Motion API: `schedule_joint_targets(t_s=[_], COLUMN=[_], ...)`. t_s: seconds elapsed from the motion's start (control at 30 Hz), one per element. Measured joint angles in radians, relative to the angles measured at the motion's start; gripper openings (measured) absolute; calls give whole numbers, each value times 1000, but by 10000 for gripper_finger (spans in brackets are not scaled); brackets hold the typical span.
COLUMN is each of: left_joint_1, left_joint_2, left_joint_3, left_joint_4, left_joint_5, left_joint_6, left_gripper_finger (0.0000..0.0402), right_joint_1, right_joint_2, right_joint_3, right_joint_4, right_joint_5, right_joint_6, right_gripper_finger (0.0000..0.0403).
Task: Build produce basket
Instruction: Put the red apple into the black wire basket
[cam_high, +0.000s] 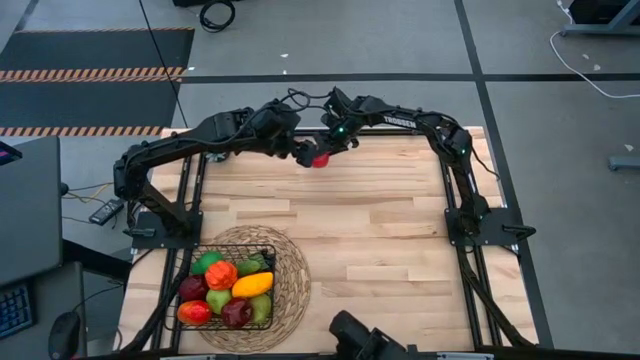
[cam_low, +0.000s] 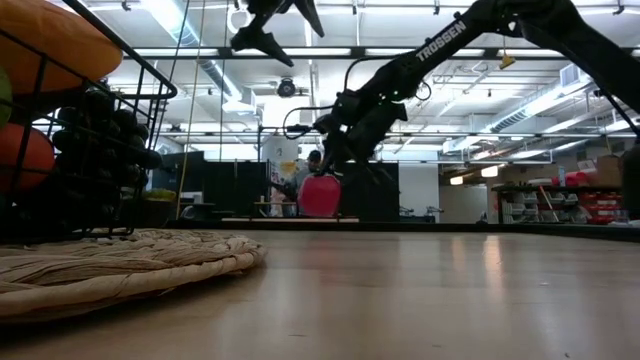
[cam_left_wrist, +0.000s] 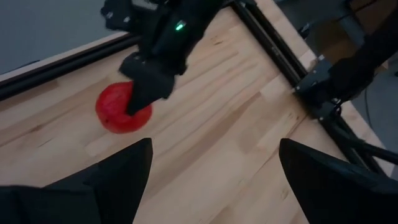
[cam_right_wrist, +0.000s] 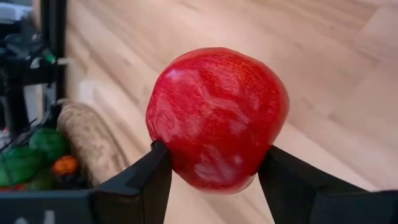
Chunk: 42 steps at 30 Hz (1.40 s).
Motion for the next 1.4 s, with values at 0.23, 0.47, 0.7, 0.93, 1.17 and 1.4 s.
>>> schedule_joint_targets(t_s=[0.23,0.47,0.7,0.93,1.17,1.4], left_joint_1=[0,20,40,38,36,8], left_joint_2=[0,-37,-90,-130,-120,-98], left_joint_3=[0,0,0,0,0,1], left_joint_4=[-81,-132,-29,189,312,398], left_joint_5=[0,-29,-75,-160,-142,-23], left_joint_6=[0,11,225,570,779,702], left_gripper_finger=[357,357,357,357,357,357], right_joint_1=[-11,-39,-36,-34,-19,-13], right_joint_2=[-98,-266,-432,-557,-603,-595], right_joint_3=[0,0,0,0,1,1], right_joint_4=[-26,-51,-38,46,158,163], right_joint_5=[-44,-57,-170,-212,-225,-227], right_joint_6=[-31,-35,17,125,192,215], right_gripper_finger=[220,218,220,222,222,222])
